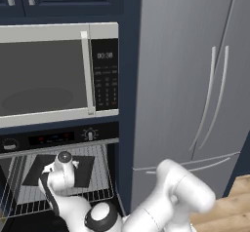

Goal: Take the baked cake out of the oven and place it on the plate for cooling. Then close the oven door.

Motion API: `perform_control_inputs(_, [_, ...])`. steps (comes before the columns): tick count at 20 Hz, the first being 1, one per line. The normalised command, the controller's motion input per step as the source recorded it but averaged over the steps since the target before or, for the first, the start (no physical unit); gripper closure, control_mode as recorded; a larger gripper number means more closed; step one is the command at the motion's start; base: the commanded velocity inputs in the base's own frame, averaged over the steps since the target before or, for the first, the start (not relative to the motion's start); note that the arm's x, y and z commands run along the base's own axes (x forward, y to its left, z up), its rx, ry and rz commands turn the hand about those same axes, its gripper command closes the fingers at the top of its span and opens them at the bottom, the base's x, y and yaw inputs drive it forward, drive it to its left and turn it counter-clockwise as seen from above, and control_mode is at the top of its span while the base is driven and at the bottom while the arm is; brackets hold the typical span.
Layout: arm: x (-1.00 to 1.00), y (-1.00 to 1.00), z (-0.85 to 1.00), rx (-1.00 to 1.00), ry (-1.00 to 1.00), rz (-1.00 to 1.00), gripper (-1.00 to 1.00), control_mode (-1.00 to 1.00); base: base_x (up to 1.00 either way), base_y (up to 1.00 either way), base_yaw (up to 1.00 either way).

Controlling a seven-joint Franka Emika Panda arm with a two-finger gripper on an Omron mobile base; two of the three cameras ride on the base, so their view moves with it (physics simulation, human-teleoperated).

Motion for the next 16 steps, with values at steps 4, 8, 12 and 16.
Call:
perform_control_inputs(4, [-0.32,-0.08,0.25,0.00,0.00,0.00,1.00,-1.00,0.00,0.00,0.00])
perform_control_inputs(8, [-0.44,-0.10,0.31,0.00,0.00,0.00,1.00,-1.00,0.00,0.00,0.00])
perform_control_inputs(12, [-0.40,-0.08,0.29,0.00,0.01,0.00,1.00,-1.00,0.00,0.00,0.00])
perform_control_inputs(16, [-0.40,-0.18,0.38,0.00,0.00,0.00,1.00,-1.00,0.00,0.00,0.00])
